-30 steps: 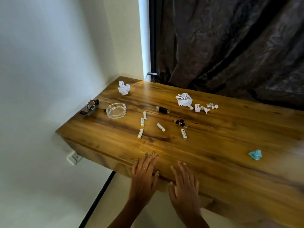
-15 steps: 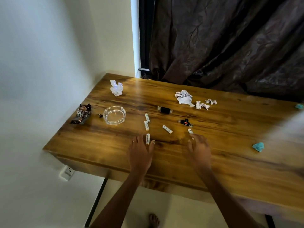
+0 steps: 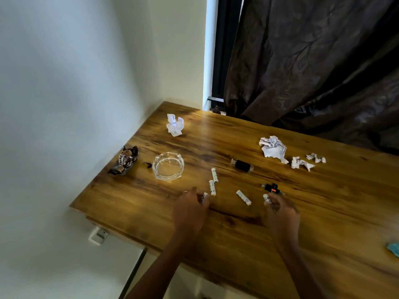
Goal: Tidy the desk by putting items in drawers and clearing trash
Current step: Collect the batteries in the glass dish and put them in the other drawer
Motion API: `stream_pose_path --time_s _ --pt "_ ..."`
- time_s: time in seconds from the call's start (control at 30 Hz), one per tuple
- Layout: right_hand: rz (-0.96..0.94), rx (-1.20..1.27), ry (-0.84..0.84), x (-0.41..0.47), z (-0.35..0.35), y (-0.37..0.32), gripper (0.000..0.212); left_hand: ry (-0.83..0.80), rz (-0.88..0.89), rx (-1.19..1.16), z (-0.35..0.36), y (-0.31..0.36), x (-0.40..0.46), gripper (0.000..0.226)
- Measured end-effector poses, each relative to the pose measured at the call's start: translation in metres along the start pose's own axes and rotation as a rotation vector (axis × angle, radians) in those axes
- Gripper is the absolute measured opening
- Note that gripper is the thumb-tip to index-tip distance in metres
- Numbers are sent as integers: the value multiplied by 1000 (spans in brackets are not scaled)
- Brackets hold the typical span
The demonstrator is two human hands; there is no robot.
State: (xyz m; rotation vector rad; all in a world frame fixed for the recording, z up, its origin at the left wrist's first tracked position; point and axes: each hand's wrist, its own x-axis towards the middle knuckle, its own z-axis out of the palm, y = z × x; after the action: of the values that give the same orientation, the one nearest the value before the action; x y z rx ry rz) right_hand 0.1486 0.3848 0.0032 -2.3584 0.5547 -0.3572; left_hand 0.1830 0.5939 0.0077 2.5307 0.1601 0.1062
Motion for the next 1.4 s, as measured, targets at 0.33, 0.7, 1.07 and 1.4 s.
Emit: stream_pose_path --time_s 0.33,0.7,1.07,1.4 --pt "-153 284 -303 5 59 -113 27 259 -92 13 -45 -39 84 26" --pt "-150 240 -344 35 135 -184 24 146 -21 339 -45 -64 125 29" --pt "-328 -177 -368 36 162 -200 24 116 36 317 -50 -71 129 28" --pt "-347 -27 -321 34 140 -187 16 148 69 235 -48 -77 126 26"
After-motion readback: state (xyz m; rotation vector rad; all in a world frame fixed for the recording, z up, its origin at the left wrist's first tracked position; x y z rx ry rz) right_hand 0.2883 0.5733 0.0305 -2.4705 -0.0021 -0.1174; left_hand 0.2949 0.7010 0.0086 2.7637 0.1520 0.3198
